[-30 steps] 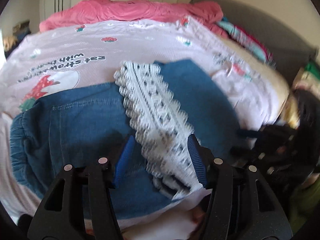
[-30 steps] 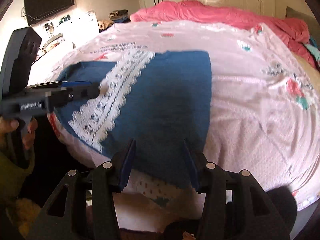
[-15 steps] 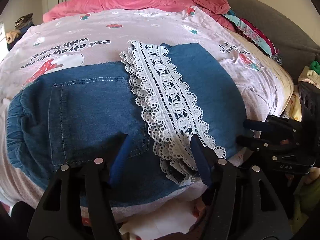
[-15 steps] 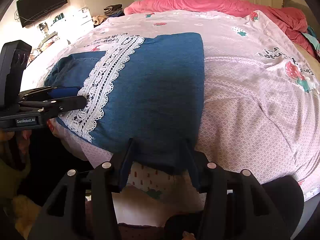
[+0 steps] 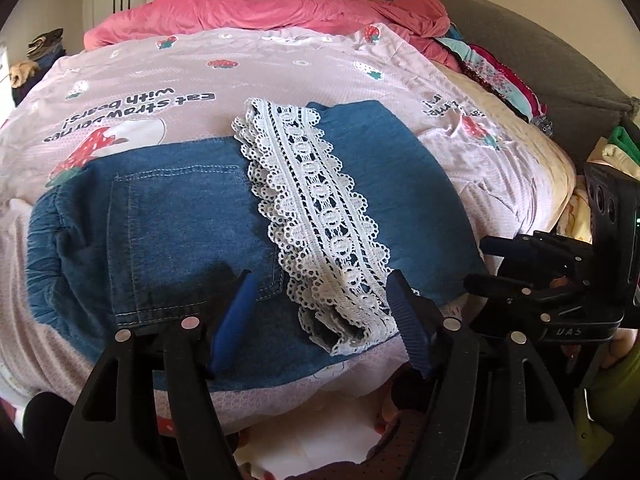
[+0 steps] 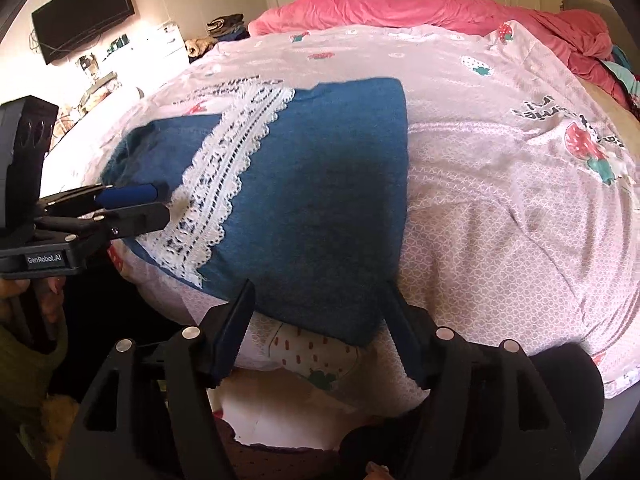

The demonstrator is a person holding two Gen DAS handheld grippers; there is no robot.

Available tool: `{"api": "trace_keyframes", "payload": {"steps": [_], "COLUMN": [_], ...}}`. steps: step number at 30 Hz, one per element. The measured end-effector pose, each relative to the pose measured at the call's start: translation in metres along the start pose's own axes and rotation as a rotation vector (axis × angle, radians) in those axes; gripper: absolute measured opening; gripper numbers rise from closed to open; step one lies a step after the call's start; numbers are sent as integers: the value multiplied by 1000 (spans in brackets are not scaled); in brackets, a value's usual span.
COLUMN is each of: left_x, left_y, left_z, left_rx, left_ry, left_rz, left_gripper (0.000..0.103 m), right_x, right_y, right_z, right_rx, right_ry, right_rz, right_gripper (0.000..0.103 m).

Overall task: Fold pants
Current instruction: 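Open the left gripper and release the folded lace edge onto the shorts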

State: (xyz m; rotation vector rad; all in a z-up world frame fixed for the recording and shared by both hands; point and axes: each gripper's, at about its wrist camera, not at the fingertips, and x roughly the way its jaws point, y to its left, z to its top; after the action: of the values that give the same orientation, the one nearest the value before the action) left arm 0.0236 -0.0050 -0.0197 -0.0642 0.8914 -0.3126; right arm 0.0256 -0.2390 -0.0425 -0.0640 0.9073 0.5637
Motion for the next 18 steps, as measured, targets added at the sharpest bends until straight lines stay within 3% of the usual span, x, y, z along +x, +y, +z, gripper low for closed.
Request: {"api": "trace_keyframes", "payload": {"steps": [8, 9, 10, 11, 18], "left_x": [-17, -19, -21, -24, -44], "left_y": [10, 10, 12, 13, 30], "left_z": [1, 0, 0, 0, -4], "left_rx": [-32, -35, -40, -45, -92], "left_ry": [-38, -41, -46, -51, -95], "left_rz": [11, 12, 14, 16, 40], "left_gripper": [73, 75, 77, 78, 91], "right_x": [-12, -14, -15, -17, -26], "right_y": [-3, -2, -2, -2, -4], "right_z": [6, 6, 7, 8, 17], "right_rx": [30, 33, 35, 39, 60], "right_ry": [-24, -28, -32, -44, -73], "right_rz": [-13, -17, -23, -40, -48], "right_gripper": [68, 71, 88, 95, 96]}}
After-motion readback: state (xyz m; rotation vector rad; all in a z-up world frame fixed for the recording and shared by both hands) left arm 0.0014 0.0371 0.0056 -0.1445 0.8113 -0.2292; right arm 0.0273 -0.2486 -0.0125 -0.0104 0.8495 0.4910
